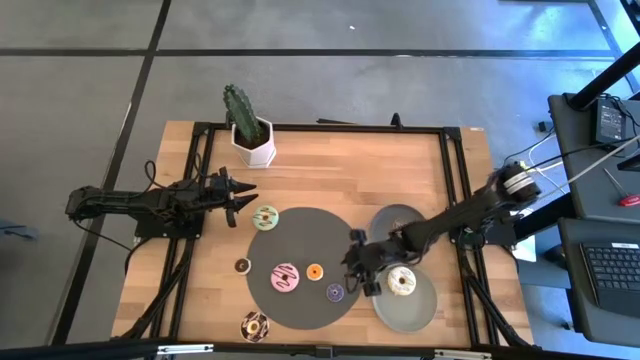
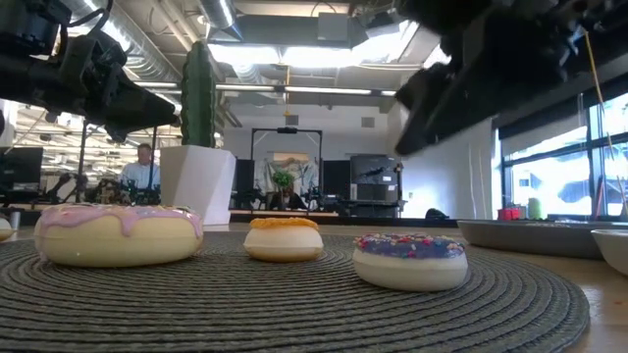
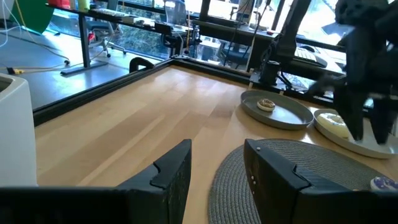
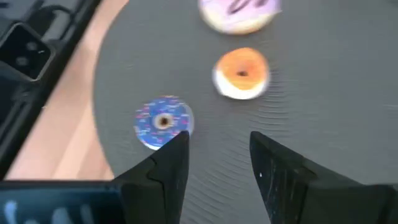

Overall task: Pick & Place donuts
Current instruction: Put the small blue donut on the dark gray plate

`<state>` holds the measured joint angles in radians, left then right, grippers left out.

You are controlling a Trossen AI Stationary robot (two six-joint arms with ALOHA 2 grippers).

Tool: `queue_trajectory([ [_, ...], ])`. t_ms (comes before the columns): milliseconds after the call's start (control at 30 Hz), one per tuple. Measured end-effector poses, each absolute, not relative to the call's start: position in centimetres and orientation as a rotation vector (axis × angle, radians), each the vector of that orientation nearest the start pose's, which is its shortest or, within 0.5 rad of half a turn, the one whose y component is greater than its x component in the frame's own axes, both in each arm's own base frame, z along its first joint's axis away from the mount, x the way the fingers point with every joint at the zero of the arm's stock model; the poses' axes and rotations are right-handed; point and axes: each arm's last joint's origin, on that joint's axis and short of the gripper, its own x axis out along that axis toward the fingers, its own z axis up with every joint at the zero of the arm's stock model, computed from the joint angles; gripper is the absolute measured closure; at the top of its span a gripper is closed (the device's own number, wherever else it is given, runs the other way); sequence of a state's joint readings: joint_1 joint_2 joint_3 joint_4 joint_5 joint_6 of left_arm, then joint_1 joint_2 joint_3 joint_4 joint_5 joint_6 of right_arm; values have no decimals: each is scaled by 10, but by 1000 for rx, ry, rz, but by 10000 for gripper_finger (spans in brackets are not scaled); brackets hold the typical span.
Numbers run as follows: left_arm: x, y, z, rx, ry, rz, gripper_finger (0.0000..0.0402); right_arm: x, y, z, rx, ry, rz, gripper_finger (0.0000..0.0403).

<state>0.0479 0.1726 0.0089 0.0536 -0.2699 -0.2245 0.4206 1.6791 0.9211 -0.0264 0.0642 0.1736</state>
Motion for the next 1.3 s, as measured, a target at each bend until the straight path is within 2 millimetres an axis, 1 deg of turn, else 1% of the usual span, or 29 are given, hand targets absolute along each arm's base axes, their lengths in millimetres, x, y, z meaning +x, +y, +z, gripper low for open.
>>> queue_trajectory([
  [100, 106, 13, 158, -210, 74, 328, 258, 314, 142, 161, -3, 802, 332, 233],
  [167, 106, 13, 158, -210, 74, 329, 258, 320, 148, 159, -3, 792, 343, 233],
  [233, 106, 13, 158, -211, 74, 328, 258, 325, 152, 155, -11, 799, 344, 233],
  [400, 106, 13, 158, -211, 74, 327, 258, 342, 160, 137, -40, 846, 344, 233],
  [567, 106, 13, 157, -211, 74, 326, 258, 353, 164, 130, -58, 909, 333, 236],
  [700, 106, 13, 157, -211, 75, 326, 258, 354, 167, 134, -66, 937, 332, 264],
  [933, 106, 13, 158, -211, 75, 327, 258, 355, 168, 136, -71, 943, 333, 350],
  [1067, 106, 13, 157, -210, 75, 327, 258, 354, 167, 135, -73, 951, 332, 388],
  [1133, 106, 13, 157, -210, 75, 326, 258, 354, 167, 136, -72, 949, 336, 397],
  [1200, 106, 13, 157, -210, 75, 327, 258, 354, 167, 136, -72, 949, 336, 396],
  [1300, 106, 13, 158, -210, 74, 326, 258, 354, 167, 135, -73, 951, 337, 380],
])
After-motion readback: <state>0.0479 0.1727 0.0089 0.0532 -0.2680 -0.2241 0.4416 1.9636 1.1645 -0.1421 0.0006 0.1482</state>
